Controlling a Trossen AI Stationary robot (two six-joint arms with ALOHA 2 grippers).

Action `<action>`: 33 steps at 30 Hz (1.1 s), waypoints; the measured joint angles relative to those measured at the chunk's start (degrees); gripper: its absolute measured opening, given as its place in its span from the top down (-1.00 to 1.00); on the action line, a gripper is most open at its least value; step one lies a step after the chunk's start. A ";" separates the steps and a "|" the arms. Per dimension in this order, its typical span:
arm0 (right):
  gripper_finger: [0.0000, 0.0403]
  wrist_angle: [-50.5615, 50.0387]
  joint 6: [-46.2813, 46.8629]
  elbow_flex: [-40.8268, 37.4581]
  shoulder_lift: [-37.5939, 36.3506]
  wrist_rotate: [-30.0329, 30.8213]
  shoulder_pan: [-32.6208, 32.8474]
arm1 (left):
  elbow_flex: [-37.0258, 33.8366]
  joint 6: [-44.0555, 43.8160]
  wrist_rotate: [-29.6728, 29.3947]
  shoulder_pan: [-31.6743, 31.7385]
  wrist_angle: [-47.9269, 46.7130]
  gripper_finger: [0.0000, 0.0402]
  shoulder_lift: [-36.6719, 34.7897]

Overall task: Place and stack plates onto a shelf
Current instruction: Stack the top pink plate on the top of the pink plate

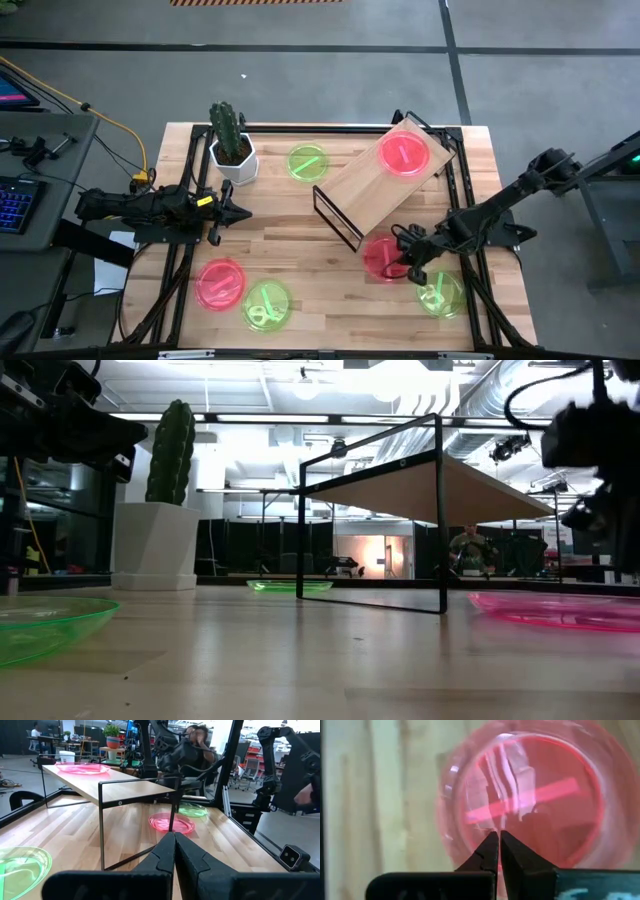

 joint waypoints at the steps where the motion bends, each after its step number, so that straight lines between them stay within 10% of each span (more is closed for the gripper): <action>1: 1.00 -0.44 -0.77 1.23 0.47 -0.51 0.00 | 0.00 0.02 0.00 0.02 0.00 1.00 0.00; 11: 1.00 -32.81 7.25 13.03 -3.66 9.04 -0.07 | 0.00 0.02 0.00 0.00 0.00 1.00 0.00; 25: 0.97 -10.79 32.63 -8.65 -19.97 15.05 -0.05 | 0.00 0.02 0.00 0.02 0.00 1.00 0.00; 33: 0.52 -6.35 41.83 -12.51 -21.79 17.12 -0.04 | 0.00 0.02 0.00 0.02 0.00 1.00 -0.02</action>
